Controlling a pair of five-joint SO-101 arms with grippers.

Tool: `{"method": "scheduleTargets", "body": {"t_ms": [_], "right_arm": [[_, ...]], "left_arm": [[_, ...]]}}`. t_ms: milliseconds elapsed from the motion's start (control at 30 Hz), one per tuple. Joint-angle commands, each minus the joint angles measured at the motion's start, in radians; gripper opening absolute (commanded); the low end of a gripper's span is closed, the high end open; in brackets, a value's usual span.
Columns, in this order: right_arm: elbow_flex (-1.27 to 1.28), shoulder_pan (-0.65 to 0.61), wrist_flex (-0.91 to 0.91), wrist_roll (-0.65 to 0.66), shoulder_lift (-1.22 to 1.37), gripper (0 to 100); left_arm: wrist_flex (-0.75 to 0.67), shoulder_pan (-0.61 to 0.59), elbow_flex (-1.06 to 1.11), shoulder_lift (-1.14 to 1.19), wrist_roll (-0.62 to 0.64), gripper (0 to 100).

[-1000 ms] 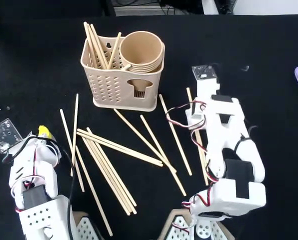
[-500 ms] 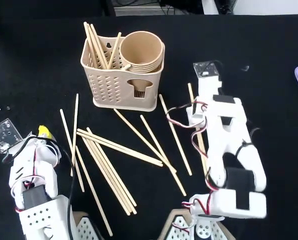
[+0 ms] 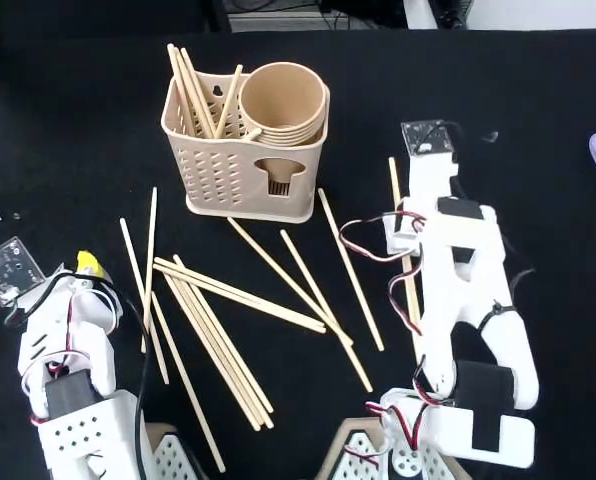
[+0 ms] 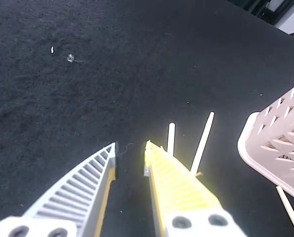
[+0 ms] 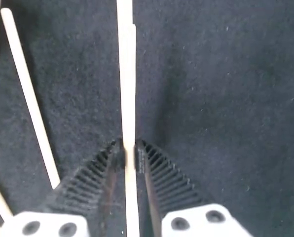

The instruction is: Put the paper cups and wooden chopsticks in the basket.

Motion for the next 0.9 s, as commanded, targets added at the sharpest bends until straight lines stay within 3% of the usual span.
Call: {"method": "scheduleTargets", "body": {"t_ms": [0, 233, 667, 867], "right_arm": [[-0.004, -0.077, -0.023, 0.005, -0.002, 1.0], [-0.004, -0.183, -0.137, 0.041, 0.142, 1.0], [-0.059, -0.175, -0.103, 0.044, 0.194, 1.1], [-0.062, -0.095, -0.044, 0.044, 0.019, 1.1]], "left_arm": [[0.003, -0.005, -0.013, -0.009, -0.006, 11], [0.003, -0.005, -0.013, -0.009, -0.006, 11], [0.003, -0.005, -0.013, -0.009, -0.006, 11], [0.003, -0.005, -0.013, -0.009, -0.006, 11]]}}
